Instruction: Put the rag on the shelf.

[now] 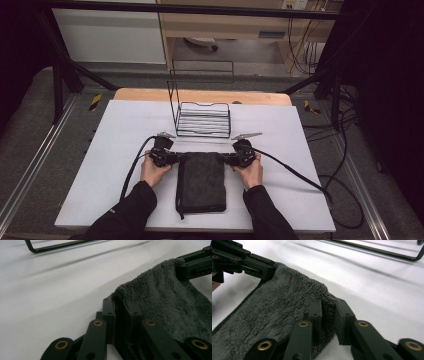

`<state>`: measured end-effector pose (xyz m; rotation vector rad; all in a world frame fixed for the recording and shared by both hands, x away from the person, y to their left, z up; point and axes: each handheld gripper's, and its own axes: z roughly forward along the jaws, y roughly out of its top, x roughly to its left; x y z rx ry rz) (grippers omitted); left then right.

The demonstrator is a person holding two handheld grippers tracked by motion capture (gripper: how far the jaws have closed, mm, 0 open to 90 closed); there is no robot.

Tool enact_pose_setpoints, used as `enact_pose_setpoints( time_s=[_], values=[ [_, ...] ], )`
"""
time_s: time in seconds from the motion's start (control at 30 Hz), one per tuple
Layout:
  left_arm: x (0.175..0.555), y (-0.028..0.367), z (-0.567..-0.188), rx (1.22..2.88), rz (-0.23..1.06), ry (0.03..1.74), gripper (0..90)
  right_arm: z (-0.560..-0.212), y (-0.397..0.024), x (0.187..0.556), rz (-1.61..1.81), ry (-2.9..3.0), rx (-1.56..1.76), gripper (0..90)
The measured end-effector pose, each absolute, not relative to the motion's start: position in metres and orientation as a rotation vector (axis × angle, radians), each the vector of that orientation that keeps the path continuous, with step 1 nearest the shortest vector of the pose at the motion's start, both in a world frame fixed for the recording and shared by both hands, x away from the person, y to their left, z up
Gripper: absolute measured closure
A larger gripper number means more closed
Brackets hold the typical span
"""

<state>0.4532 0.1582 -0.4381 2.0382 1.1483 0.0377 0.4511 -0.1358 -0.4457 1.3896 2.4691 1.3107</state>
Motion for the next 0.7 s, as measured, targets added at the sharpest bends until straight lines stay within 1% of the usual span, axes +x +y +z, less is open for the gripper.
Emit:
enact_pose_setpoints(
  time_s=[0.17,0.4,0.7],
  values=[
    [0.446,0.162,-0.428,1.997,0.034,1.116,81.4,-0.439,-0.138,0.448,1.343,2.459,1.370,80.9],
    [0.427,0.164,-0.408,1.974,0.099,1.046,81.5,-0.426,-0.142,0.439,1.413,2.415,1.341,81.4],
    [0.413,0.162,-0.389,1.969,0.174,0.991,81.6,-0.404,-0.139,0.426,1.413,2.382,1.225,81.9]
  ],
)
